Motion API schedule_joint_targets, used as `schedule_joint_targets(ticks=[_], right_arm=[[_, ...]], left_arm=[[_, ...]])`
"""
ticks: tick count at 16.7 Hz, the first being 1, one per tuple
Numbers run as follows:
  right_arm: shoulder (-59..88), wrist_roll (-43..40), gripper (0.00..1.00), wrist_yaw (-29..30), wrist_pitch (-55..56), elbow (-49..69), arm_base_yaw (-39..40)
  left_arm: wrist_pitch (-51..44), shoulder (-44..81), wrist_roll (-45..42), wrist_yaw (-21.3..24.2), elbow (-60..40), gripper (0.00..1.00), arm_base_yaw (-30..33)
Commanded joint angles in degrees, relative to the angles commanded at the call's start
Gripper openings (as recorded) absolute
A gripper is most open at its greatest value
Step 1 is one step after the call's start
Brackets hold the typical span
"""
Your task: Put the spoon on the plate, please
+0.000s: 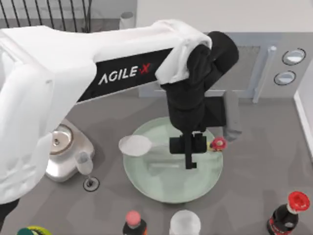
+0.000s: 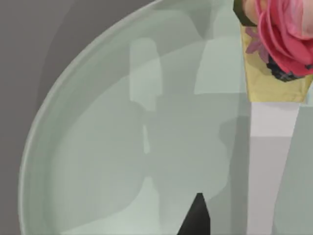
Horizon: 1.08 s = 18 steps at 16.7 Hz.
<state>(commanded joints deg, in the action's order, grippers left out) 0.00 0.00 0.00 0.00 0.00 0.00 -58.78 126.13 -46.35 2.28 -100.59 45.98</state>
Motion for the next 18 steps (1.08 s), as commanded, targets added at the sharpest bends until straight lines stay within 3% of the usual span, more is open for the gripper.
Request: schedule_joint_targets(ticks=[8, 18], right_arm=[[0.0, 0.0, 1.00, 0.0, 0.0, 0.0, 0.0], [0.0, 0.0, 1.00, 0.0, 0.0, 0.0, 0.0]], left_arm=[[-0.3, 2.4, 0.8, -0.5, 1.9, 0.00, -1.0], [-0.3, 2.4, 0.8, -0.5, 1.9, 0.75, -1.0]])
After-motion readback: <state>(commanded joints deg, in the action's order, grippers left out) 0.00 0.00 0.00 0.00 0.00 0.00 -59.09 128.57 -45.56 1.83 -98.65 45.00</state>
